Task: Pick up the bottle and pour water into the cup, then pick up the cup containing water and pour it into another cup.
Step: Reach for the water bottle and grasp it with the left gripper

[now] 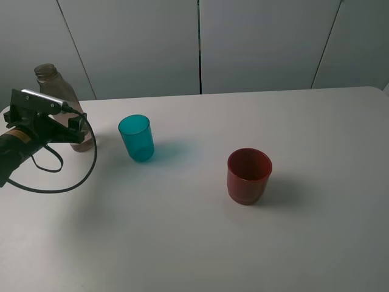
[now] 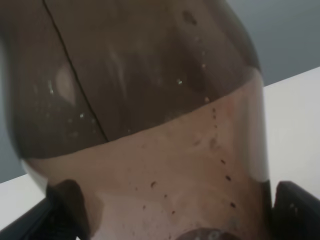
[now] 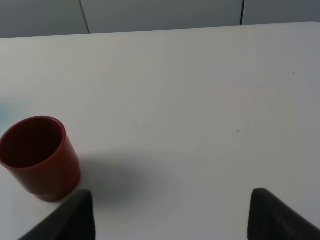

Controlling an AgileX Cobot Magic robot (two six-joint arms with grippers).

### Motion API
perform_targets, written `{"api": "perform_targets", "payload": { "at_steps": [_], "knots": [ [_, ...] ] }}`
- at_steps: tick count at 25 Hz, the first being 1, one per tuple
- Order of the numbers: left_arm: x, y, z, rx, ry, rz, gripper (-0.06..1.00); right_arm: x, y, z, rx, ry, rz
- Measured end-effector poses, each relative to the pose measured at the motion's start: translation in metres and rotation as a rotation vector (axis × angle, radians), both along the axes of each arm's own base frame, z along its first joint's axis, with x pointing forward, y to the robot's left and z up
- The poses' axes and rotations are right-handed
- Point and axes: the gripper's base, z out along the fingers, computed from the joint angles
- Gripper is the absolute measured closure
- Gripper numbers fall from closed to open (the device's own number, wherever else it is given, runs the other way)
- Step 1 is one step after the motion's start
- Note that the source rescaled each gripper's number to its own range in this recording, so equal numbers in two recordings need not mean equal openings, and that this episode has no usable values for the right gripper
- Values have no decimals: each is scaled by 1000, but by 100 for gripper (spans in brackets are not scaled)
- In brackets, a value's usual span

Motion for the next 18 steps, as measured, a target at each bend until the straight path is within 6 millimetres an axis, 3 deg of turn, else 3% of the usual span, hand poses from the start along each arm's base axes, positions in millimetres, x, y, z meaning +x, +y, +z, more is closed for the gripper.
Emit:
{"api": "perform_targets", "payload": {
  "at_steps": [11,18],
  "knots": [
    [-2,1,-14,-19,42,18,-6,0,0,0,6,0,-3],
    [5,3,-11,-29,22,38,-6,0,0,0,6,0,-3]
  ]
}}
